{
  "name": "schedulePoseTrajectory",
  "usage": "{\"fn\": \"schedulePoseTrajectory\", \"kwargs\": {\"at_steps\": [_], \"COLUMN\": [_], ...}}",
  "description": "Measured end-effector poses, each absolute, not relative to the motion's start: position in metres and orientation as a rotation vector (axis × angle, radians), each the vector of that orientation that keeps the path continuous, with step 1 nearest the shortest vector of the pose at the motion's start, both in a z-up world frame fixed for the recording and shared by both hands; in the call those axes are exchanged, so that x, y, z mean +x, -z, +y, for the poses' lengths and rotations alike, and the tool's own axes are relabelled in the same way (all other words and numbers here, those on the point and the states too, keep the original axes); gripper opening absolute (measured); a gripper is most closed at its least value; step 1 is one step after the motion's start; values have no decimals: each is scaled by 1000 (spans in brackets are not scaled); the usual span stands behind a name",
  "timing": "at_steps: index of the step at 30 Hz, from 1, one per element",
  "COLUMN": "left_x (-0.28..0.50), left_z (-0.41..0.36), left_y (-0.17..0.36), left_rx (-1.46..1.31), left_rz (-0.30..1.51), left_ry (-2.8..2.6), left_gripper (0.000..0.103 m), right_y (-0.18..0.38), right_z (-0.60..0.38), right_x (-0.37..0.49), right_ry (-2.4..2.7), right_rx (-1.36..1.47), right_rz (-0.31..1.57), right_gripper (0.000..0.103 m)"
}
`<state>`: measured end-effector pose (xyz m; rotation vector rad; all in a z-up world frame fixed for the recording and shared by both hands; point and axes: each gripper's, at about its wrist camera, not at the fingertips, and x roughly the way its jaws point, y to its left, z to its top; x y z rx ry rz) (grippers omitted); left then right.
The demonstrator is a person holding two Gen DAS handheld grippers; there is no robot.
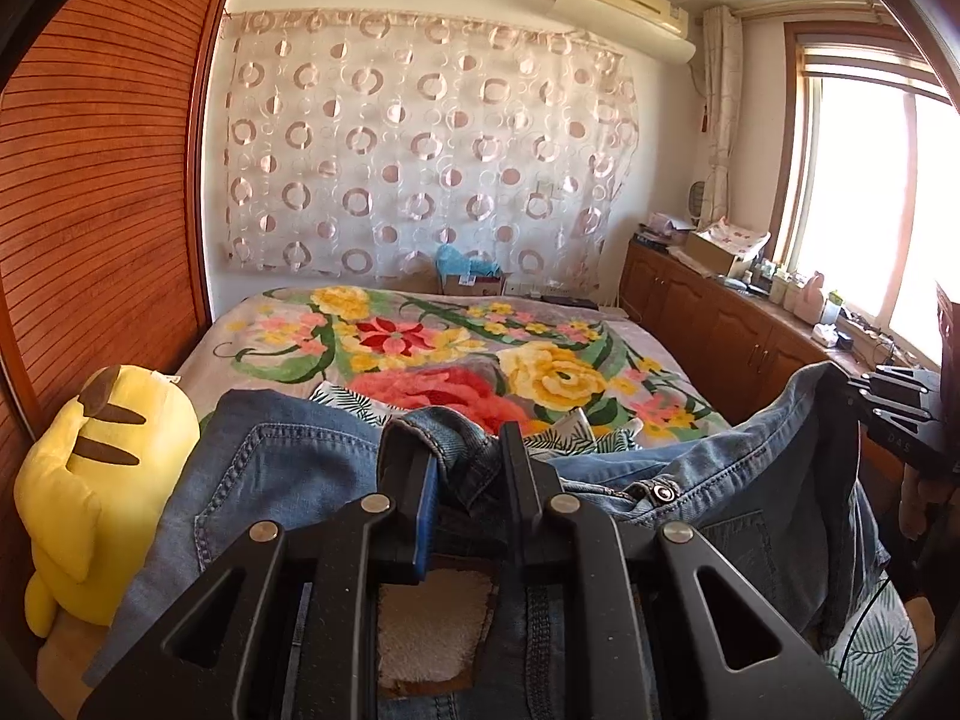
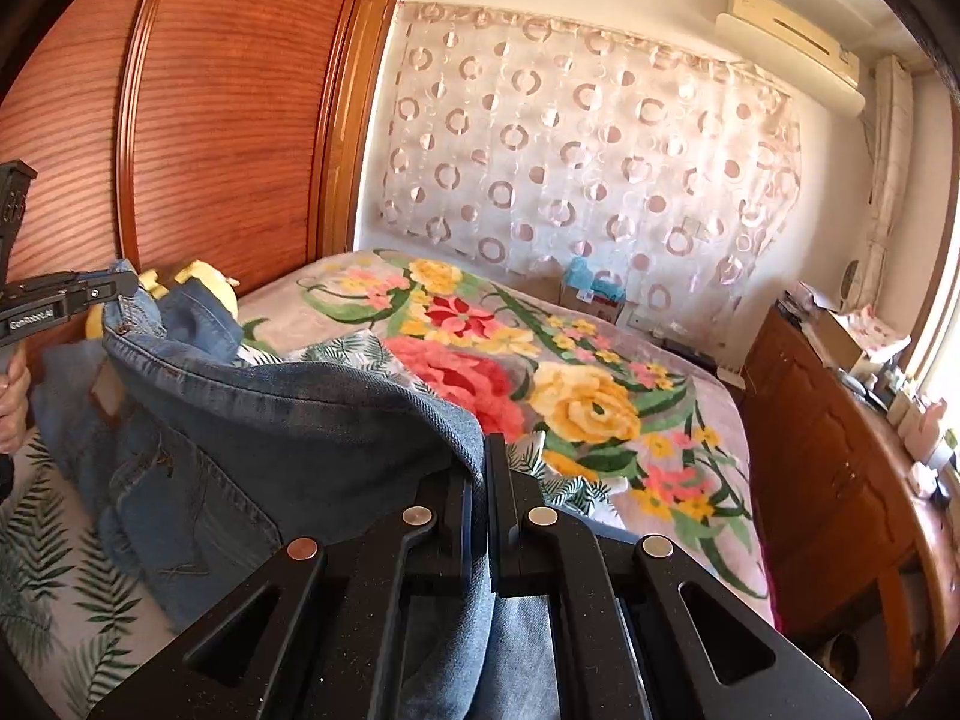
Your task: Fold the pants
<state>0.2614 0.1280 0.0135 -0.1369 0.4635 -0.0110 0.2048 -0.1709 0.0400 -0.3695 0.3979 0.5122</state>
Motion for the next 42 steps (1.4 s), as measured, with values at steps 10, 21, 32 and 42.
{"fn": "schedulePoseTrajectory", "kwargs": {"at_steps": [10, 21, 32, 42], "left_x": [275, 281, 266, 254], "left_z": [133, 132, 132, 97], "left_y": [18, 22, 18, 29], "left_rx": [-144, -144, -123, -84], "left_rz": [529, 552, 556, 599], "left_ry": [9, 16, 28, 85], "left_gripper": [21, 26, 81, 82], "right_y": [2, -14, -14, -13], "right_z": [-147, -131, -133, -137], "right_x": [241, 261, 274, 287], "right_ry": [-498, -484, -463, -491], "right_rx": [-400, -428, -438, -407], "right_rz": [474, 509, 524, 592], "right_gripper": [3, 3, 3, 36]}}
